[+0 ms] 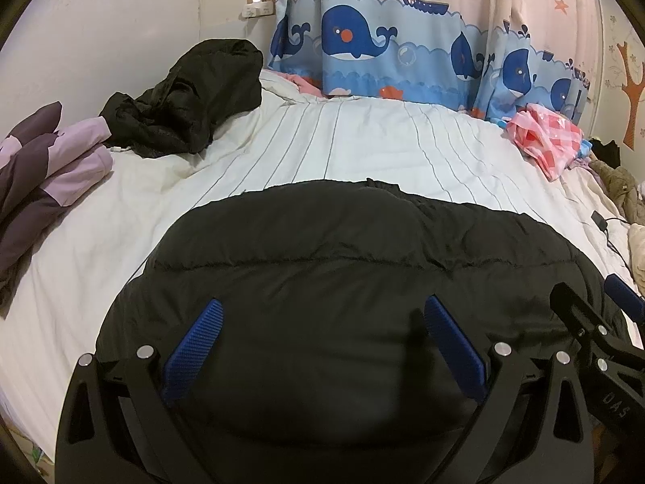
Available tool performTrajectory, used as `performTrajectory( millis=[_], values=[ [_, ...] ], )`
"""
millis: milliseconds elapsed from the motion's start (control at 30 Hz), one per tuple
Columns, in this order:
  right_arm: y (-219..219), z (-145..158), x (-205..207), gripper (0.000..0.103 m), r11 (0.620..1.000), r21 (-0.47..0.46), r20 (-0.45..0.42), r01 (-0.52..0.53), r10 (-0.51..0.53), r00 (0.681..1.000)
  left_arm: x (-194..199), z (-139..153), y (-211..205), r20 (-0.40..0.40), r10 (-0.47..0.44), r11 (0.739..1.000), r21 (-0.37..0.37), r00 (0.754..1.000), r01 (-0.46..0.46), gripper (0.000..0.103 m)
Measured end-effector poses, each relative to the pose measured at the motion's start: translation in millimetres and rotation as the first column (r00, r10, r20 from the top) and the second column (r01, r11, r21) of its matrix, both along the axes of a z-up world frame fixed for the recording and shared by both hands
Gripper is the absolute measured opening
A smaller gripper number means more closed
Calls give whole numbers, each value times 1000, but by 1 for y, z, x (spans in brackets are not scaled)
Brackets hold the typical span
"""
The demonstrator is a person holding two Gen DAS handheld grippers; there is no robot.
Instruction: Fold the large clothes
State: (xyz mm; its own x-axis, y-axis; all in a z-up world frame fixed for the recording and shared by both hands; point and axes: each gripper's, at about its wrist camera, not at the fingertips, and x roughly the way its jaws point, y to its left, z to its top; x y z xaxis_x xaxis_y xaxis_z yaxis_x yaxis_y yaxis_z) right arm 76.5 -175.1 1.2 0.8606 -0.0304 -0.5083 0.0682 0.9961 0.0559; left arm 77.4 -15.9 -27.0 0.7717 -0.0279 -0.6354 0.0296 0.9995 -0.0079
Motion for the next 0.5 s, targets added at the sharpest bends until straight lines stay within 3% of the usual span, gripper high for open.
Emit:
performTrajectory(
  millis=[500],
  values=[
    [1, -1, 1, 97, 1000, -5, -3, 6, -6, 1000, 2, 0, -1, -7, -5, 1000, 8, 1000, 5, 96]
  ],
)
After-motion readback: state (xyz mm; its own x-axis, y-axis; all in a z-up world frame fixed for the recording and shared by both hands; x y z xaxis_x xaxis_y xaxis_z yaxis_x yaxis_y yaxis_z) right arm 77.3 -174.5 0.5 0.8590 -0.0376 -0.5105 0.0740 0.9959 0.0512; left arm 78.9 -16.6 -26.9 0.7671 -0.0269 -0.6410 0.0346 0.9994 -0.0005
